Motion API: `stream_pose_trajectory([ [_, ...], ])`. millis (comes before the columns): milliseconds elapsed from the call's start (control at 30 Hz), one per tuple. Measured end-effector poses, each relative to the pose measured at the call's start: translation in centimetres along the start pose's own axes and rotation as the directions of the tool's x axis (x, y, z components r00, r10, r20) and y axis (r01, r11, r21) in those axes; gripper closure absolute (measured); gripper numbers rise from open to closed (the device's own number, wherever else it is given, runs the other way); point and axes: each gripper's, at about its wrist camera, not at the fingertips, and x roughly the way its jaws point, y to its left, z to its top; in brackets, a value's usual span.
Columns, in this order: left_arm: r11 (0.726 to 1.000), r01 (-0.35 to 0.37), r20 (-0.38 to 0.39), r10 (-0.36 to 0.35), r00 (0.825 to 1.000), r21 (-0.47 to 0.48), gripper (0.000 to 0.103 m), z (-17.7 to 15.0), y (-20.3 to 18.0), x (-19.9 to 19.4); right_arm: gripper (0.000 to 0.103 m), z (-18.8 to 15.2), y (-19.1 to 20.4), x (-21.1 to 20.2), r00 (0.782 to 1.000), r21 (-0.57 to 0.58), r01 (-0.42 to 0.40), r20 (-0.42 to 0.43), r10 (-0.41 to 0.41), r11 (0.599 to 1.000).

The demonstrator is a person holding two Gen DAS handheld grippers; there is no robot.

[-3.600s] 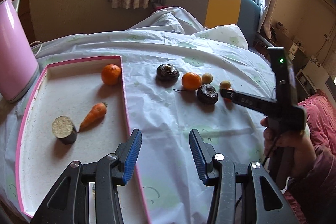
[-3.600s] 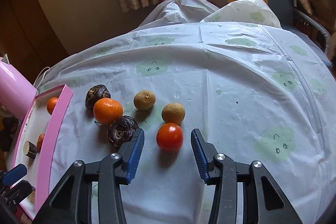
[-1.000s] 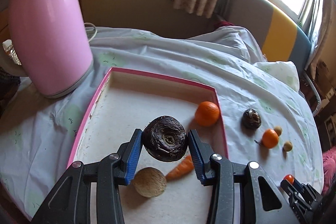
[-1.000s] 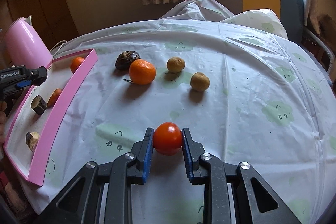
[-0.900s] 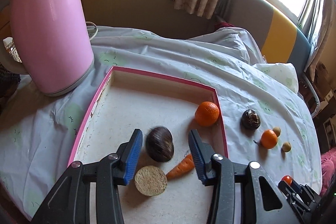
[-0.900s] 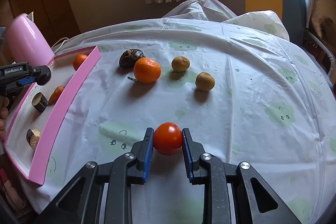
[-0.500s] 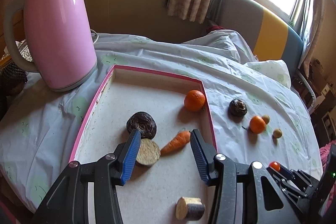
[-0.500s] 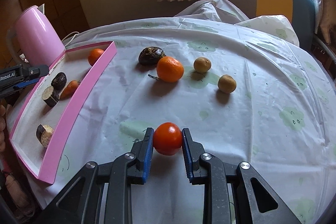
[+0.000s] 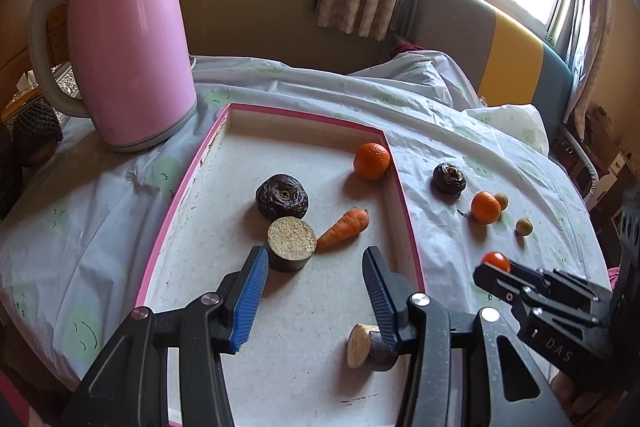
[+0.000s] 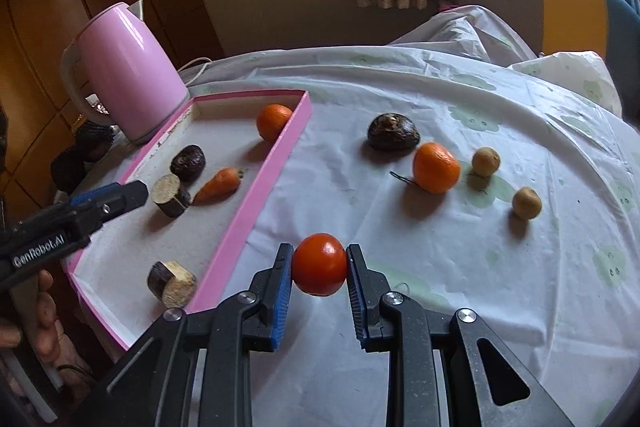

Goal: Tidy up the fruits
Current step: 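Lower the red cherry tomato into the tray and open the right gripper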

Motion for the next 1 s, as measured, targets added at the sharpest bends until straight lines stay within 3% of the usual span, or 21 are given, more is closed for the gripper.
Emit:
stream_pose_trajectory([
  [233, 1.0, 0.007, 0.012, -0.006, 1.0, -0.016, 0.053, -0.3, 1.0, -0.6, 0.077, 2.2, 4.0, 1.2, 0.996, -0.051, -0.094, -0.013, 0.093, 0.994],
  [400, 1.0, 0.008, 0.017, -0.007, 1.0, -0.03, 0.053, -0.5, 1.6, -0.9, 0.077, 2.8, 6.2, 2.7, 0.995, -0.098, -0.095, -0.041, 0.091, 0.991],
  [700, 0.999, 0.007, 0.017, -0.006, 1.0, -0.044, 0.053, -0.7, 2.2, -0.9, 0.075, 2.5, 6.7, 4.5, 0.993, -0.084, -0.092, -0.081, 0.086, 0.992],
  [1000, 0.999, 0.007, 0.021, -0.006, 1.0, -0.04, 0.053, -0.8, 1.9, -1.1, 0.07, 1.7, 5.6, 3.1, 0.996, -0.033, -0.079, -0.049, 0.077, 0.996],
])
